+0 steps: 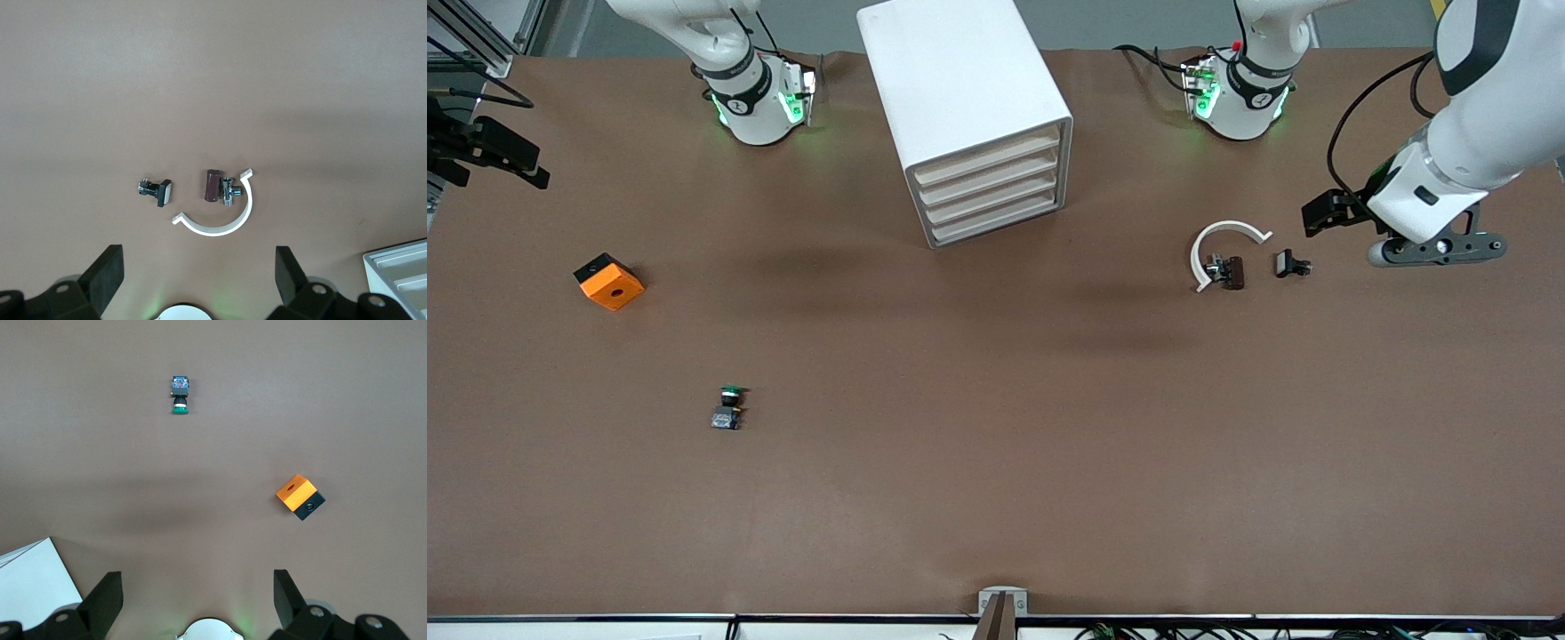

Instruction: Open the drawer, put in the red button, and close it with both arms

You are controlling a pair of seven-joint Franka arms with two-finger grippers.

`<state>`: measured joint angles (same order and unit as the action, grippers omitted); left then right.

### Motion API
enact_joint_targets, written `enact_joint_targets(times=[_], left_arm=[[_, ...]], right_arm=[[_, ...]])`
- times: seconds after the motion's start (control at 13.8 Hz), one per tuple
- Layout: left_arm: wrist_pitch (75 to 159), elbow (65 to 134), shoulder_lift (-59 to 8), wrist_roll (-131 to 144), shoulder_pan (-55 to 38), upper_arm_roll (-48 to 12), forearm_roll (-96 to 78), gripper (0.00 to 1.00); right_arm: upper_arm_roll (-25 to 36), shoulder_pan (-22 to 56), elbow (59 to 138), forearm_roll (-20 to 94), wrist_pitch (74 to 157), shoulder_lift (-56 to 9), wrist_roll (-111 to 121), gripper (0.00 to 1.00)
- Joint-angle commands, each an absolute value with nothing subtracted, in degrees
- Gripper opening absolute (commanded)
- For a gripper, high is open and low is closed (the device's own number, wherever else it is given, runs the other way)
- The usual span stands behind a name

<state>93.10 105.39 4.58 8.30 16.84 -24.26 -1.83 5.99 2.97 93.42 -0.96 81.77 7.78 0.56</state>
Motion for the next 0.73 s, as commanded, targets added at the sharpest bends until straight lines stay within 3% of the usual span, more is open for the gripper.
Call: enact_joint_targets(times=[0.0,0.15,0.65], left_arm=[[93.34,106.70,6.24,6.42,17.58,-23.91,-3.08,1.00],[93.60,106.52,6.24,6.33,15.92,-21.64,-3.08,1.00],[93.78,106.61,6.15,6.33,-5.76,-0.92,-3.08,1.00]], right_arm=[[5.98,3.08,94.22,-0.26,81.65,8.70,-0.26,1.00],[5.98,2.90,94.22,-0.26,81.65,8.70,-0.26,1.00],[6.15,3.08,94.48,-0.26,82.00,8.53,-0.18,1.00]])
